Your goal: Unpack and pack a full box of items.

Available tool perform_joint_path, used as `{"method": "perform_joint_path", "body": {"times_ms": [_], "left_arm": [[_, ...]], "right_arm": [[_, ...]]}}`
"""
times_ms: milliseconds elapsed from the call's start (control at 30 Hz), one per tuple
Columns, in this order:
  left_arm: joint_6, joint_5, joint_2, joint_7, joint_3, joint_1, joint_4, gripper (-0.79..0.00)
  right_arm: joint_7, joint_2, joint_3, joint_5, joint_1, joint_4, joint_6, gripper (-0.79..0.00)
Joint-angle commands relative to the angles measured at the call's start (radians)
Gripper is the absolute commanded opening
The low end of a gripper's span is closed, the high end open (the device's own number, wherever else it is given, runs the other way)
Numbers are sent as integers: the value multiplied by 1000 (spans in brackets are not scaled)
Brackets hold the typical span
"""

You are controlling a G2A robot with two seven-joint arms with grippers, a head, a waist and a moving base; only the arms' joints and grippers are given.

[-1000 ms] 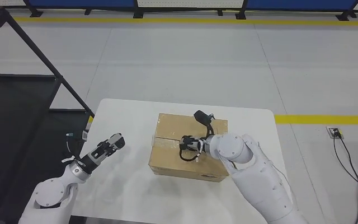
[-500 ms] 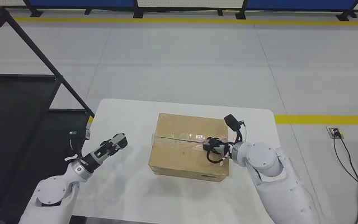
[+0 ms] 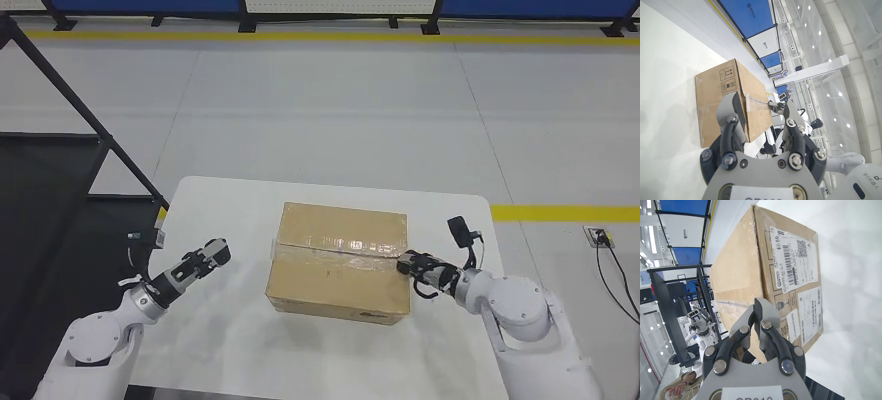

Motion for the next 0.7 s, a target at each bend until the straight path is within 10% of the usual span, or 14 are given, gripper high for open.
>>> {"method": "perform_joint_path", "body": {"times_ms": [0, 233, 267, 300, 333, 467, 500, 667], "left_arm": [[0, 0, 1, -1, 0, -2, 1, -292], [-10, -9, 7, -8, -24, -12, 12, -268], [-15, -11, 8, -13, -29, -12, 14, -209], [-21, -12, 9, -19, -33, -14, 15, 0], [-25, -14, 11, -25, -37, -16, 16, 0], [-41, -13, 14, -56, -39, -24, 19, 0], [-40, -14, 14, -55, -39, -24, 19, -95], [-41, -13, 14, -56, -39, -24, 19, -4]], "right_arm": [[-9, 5, 36, 25, -23, -6, -16, -785], [-130, 15, 225, 204, -168, -44, -221, -785], [-167, 16, 254, 225, -191, -42, -257, -579], [-202, 14, 276, 269, -212, -39, -289, -86], [-209, 13, 281, 281, -219, -38, -301, 0], [-209, 13, 281, 281, -219, -38, -301, 0], [-210, 13, 281, 282, -220, -38, -304, -569], [-209, 13, 281, 280, -219, -38, -301, -261]]}}
